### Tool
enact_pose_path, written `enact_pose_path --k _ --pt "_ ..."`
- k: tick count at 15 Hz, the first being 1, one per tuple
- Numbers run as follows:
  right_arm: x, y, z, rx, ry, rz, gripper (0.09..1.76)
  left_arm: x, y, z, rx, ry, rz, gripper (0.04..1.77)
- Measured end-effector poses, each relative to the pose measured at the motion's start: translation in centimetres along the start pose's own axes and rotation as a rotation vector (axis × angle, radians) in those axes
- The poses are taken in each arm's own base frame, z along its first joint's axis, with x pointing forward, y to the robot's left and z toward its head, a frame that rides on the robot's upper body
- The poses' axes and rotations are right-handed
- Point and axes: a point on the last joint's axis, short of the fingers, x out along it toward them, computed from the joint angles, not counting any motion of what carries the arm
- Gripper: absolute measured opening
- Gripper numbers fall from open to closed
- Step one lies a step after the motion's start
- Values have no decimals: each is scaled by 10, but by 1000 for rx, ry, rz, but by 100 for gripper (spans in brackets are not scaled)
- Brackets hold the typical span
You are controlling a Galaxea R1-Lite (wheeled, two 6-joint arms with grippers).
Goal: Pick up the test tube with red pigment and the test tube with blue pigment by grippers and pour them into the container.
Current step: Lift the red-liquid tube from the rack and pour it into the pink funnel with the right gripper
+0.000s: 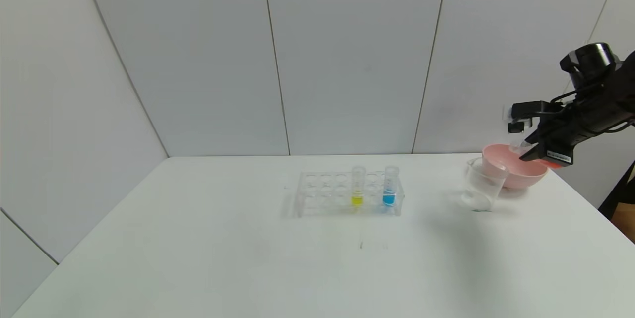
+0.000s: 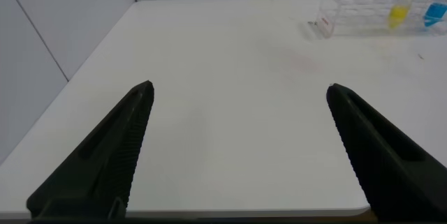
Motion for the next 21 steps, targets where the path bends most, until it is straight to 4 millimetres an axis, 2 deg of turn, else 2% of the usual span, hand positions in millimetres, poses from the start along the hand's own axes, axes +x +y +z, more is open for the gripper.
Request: enact_pose_path --k 7,14,21 --pt "12 1 9 -81 82 -28 49 0 0 0 0 0 0 176" --pt "26 11 26 -116 113 0 49 0 0 0 0 0 0 176" --pt "34 16 25 -111 190 20 49 0 0 0 0 0 0 176"
